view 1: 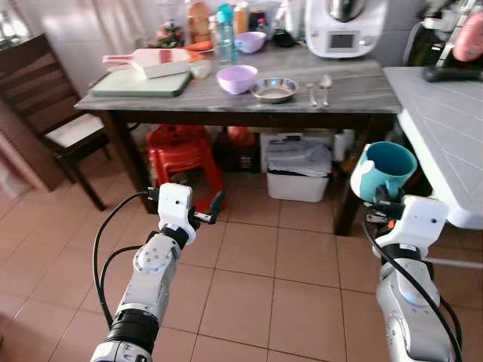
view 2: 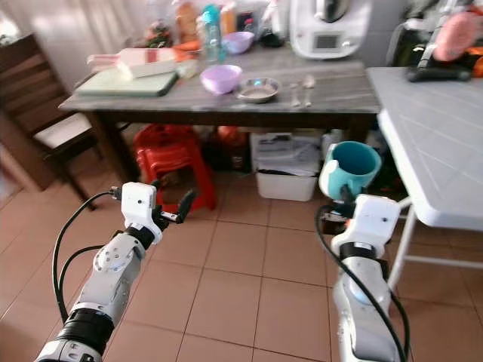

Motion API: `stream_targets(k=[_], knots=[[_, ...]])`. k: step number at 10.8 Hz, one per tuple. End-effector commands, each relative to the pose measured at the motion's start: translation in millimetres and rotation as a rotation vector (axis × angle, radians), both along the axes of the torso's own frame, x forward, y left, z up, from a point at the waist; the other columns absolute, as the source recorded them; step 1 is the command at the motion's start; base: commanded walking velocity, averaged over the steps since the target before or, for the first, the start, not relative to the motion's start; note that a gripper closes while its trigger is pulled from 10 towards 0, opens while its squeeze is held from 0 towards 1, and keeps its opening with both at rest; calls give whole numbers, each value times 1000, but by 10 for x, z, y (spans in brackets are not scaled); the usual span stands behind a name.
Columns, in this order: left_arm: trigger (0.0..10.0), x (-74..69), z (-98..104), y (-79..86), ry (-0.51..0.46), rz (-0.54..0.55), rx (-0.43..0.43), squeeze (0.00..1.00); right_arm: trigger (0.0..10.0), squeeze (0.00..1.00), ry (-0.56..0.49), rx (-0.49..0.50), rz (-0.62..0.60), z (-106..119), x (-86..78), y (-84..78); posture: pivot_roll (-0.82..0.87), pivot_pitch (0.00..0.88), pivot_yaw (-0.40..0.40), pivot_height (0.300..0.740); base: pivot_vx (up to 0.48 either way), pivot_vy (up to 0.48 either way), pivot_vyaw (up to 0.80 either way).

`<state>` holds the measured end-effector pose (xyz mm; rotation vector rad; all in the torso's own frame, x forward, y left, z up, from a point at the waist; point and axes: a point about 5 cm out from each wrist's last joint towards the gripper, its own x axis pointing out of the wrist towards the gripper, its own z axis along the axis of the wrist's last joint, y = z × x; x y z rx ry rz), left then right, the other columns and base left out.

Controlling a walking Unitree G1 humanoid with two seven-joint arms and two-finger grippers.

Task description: Setting the table

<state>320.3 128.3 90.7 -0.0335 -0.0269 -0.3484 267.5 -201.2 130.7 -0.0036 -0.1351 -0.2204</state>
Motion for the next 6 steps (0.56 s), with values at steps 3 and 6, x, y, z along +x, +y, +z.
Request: stream_targets(k=[3,6], knots=[[10000,17,39,22,-11,-8,-15,0,10000,0,-39,-10,13,86,13,20,43,0,102,740,326,0,0],[10000,19,42,11,-10,-15,-19,0,10000,0,-41,-11,15,89,21,19,42,0,102,740,352,0,0]])
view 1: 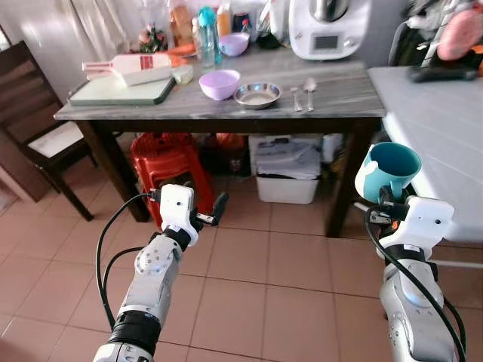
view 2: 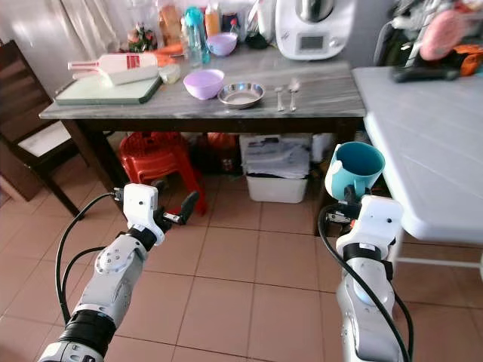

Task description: Setting the table

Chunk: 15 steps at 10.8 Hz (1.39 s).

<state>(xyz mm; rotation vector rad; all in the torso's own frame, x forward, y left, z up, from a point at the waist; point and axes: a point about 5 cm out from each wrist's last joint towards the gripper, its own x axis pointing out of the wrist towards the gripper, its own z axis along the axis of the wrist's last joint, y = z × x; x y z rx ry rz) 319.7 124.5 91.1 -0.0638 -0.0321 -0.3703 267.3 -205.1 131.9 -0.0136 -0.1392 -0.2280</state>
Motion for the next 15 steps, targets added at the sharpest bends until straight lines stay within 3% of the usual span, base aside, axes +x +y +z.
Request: stream_targets(k=[1,6,8,10,12,15], knots=[[10000,25,34,50,-9,7,13,0,10000,0,-38,-2,24,77,22,58,40,0,102,740,368,0,0],[10000,48,57,34,-14,10,7,0,10000,0,-44,-6,21,102,19,40,35,0,95,740,368,0,93],[10000,27,242,17,-81,17,-25,0,10000,0,-71,-27,30,199,-10,54,33,0,93,740,362,0,0],[10000,-12,289,94,-111,57,-14,0,10000,0,-73,-21,49,212,-63,107,29,0,95,740,368,0,0],[10000,-166,159,257,-90,126,31,0,10000,0,-67,-12,76,196,-181,215,32,0,92,740,339,0,0],[10000,-527,-61,448,-4,181,75,0,10000,0,-52,-4,109,202,-361,291,50,0,83,740,288,0,0]])
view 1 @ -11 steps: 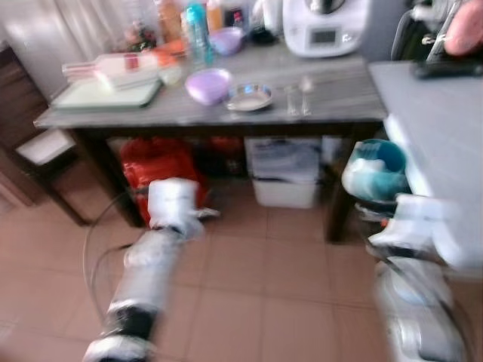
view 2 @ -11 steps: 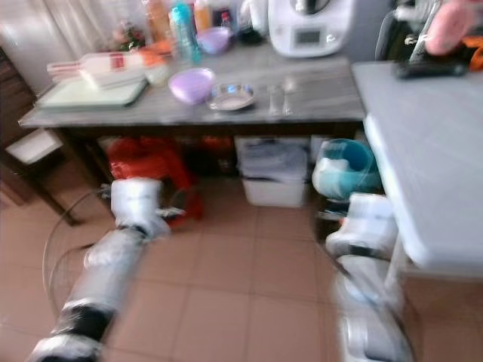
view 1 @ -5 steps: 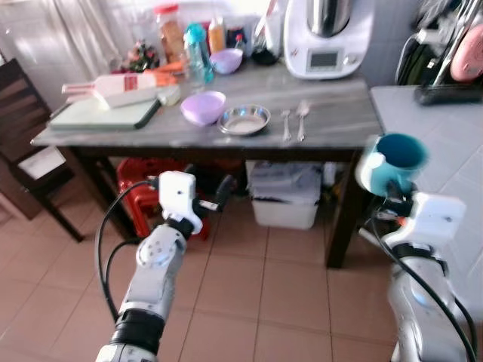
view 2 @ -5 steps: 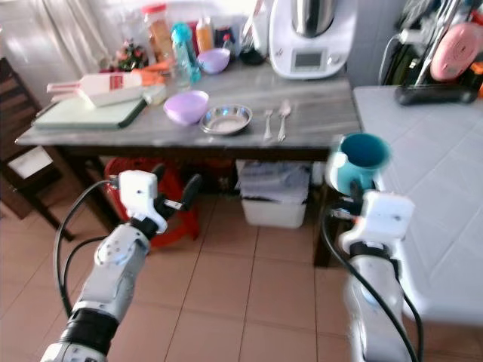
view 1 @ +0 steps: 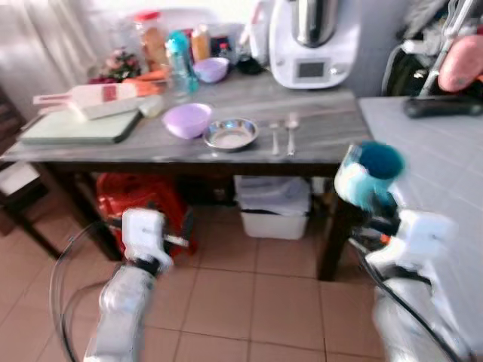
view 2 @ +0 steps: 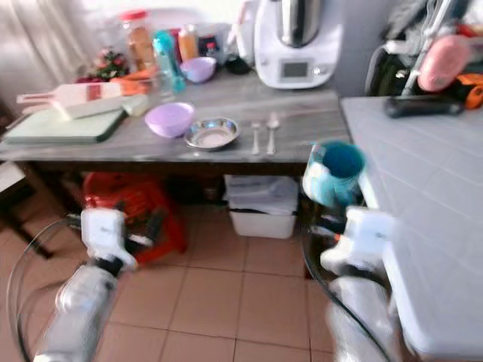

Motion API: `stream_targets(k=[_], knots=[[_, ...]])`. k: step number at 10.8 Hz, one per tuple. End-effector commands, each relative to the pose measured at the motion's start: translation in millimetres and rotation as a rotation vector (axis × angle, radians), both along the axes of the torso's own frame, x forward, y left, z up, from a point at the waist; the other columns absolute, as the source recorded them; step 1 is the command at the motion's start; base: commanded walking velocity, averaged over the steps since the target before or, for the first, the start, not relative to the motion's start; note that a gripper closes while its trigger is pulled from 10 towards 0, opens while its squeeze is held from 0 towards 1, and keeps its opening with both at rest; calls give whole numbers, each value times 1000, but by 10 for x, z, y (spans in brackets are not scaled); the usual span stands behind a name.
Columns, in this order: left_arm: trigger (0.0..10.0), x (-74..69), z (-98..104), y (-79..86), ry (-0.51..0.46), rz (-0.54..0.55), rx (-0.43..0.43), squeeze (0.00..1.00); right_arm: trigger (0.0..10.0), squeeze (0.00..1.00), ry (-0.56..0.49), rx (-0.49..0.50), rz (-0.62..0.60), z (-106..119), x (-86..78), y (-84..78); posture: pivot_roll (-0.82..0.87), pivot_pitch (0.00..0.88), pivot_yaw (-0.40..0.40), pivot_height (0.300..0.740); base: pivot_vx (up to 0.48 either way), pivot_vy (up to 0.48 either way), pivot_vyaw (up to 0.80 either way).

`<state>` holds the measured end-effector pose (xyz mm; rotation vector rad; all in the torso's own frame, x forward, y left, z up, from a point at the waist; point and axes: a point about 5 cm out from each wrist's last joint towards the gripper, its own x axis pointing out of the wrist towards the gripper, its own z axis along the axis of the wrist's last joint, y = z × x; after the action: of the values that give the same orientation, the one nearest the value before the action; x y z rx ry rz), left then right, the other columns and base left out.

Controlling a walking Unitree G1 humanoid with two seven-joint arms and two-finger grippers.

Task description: Setting the table

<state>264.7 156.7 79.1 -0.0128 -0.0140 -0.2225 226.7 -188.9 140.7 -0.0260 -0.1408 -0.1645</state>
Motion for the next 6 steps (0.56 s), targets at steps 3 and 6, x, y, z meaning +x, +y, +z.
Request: stream_targets(k=[3,6], knots=[[10000,33,82,137,-15,37,25,0,10000,0,-49,11,58,143,58,138,52,0,79,740,285,0,685],[10000,-3,76,71,0,9,17,0,10000,0,-40,32,42,147,42,130,42,0,84,740,291,0,188]])
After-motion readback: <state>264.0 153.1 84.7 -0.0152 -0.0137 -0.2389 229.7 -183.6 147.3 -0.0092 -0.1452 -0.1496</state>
